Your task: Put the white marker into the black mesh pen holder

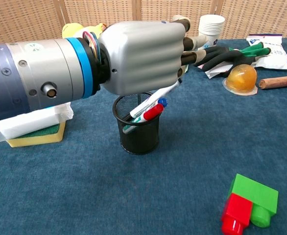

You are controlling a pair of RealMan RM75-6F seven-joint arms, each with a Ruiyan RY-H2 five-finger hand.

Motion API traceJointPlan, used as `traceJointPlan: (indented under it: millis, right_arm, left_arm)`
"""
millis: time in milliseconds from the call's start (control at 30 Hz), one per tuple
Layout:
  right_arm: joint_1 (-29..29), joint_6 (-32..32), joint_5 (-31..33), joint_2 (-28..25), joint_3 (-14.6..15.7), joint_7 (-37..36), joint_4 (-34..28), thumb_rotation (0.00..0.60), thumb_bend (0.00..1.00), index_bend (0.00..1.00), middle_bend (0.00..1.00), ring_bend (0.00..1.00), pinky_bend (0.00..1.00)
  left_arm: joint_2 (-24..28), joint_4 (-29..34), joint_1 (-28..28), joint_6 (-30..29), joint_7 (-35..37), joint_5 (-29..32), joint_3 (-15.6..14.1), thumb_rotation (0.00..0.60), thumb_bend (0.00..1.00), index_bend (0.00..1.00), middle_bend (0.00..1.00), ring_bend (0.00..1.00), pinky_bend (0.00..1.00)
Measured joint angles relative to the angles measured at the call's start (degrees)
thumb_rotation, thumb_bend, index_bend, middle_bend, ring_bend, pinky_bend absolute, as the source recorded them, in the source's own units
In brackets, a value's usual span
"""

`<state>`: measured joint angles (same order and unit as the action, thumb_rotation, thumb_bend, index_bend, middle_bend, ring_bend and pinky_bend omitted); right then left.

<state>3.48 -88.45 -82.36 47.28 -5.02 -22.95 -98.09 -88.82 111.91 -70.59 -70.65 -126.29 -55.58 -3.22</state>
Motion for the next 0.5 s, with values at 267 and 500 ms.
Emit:
traceJointPlan:
  millis: [267,500]
  right_arm:
    - [-0.33,0.65,0.52,0.22,-0.13,0.82,0.06,0.6,0.0,0.21,0.0,0.0,0.0]
    - [-0.81,0.91,1.46,1.11,-0.49,4.69,-0.13,0.6,0.0,0.22,0.0,0.0,0.0]
  left_arm:
    - [6.98,3.53,3.84,-4.41,12.18,-3.91,-0.49,0.6,0.44,0.16,0.0,0.0,0.19]
    - [15.49,4.66,11.64,-10.01,32.08,-8.66,-2.25,0.6,0.44,0.13,0.0,0.0,0.12]
